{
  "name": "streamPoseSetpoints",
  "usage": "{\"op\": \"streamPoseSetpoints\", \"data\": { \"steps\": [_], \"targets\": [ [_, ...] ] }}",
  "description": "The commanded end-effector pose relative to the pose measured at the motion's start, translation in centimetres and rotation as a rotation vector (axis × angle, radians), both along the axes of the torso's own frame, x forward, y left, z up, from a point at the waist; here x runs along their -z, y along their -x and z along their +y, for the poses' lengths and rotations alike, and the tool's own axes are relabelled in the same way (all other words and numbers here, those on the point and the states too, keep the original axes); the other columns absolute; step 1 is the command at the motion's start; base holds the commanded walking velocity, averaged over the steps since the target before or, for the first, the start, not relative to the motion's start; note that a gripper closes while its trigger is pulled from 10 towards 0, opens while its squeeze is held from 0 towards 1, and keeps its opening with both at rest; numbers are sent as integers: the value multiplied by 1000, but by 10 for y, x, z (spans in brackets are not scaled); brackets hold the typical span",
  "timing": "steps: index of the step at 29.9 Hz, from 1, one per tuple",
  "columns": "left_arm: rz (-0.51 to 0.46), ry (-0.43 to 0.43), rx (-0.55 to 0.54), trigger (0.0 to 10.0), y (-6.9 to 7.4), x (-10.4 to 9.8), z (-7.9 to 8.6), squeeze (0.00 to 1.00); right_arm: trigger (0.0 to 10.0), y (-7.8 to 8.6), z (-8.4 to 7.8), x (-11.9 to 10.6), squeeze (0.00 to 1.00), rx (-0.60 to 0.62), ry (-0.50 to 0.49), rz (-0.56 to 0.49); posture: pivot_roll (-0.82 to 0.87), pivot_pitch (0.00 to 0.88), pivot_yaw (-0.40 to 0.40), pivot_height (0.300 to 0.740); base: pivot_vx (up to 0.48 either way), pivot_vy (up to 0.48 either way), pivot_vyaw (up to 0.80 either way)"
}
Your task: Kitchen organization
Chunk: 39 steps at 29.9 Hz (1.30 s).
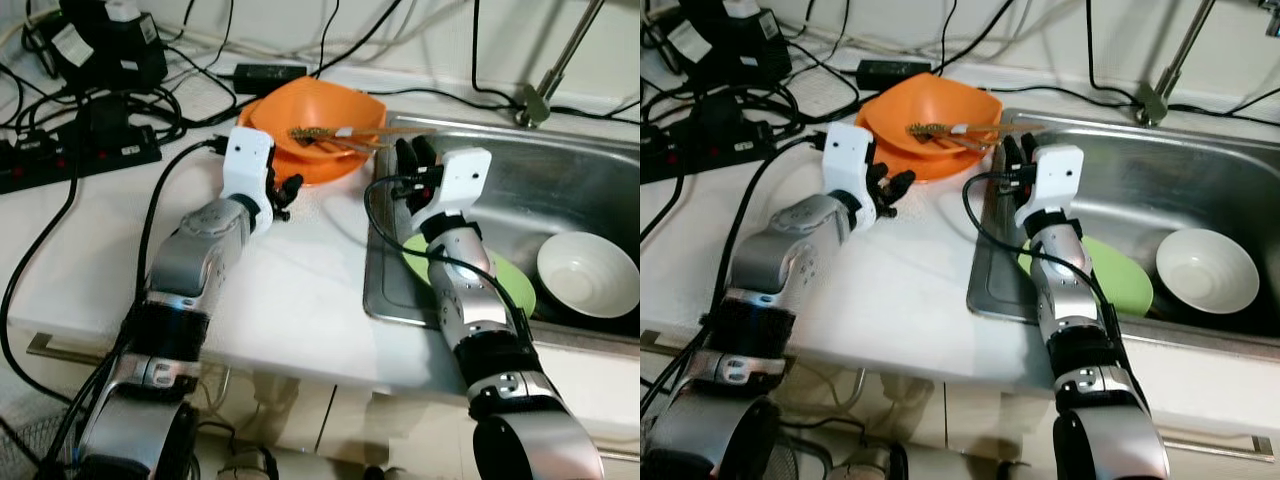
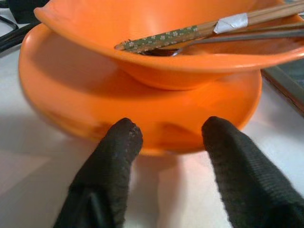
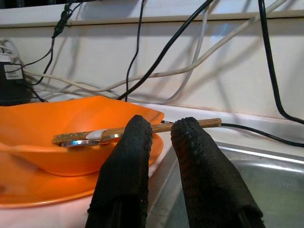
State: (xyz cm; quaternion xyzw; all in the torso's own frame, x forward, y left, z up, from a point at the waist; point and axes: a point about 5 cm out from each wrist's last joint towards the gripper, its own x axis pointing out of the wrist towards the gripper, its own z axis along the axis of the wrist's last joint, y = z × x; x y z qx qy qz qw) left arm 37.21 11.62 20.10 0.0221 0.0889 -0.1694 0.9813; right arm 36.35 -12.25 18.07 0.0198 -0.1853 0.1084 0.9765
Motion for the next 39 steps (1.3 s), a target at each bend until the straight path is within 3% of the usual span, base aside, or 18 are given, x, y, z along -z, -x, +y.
{"op": "streamPoseSetpoints", "data": {
  "steps": [1, 2, 3, 23, 35, 39],
  "targets": [
    [-5, -4, 6, 10000, -4, -2, -2, 1000, 10000, 3, -4, 7, 0, 18, -11, 19, 87, 113, 26, 740, 0, 0, 0],
    [-5, -18, -4, 10000, -8, -2, -2, 624, 10000, 3, -5, 8, 0, 20, -11, 21, 87, 117, 29, 740, 0, 0, 0],
    [-3, -25, -12, 10000, -13, -2, -4, 0, 10000, 5, -4, 9, 0, 21, -12, 21, 87, 119, 31, 740, 0, 0, 0],
    [26, -73, 32, 10000, -36, -5, -10, 0, 10000, 13, -3, 17, 0, 35, -26, 37, 83, 143, 73, 740, 0, 0, 0],
    [178, -87, 40, 10000, -41, 1, 11, 0, 10000, 16, -2, 18, 0, 48, -40, 43, 94, 136, 110, 740, 0, 0, 0],
    [221, -51, 61, 10000, -39, 2, 17, 0, 10000, 15, -1, 18, 0, 50, -42, 47, 109, 126, 113, 740, 0, 0, 0]
  ]
}}
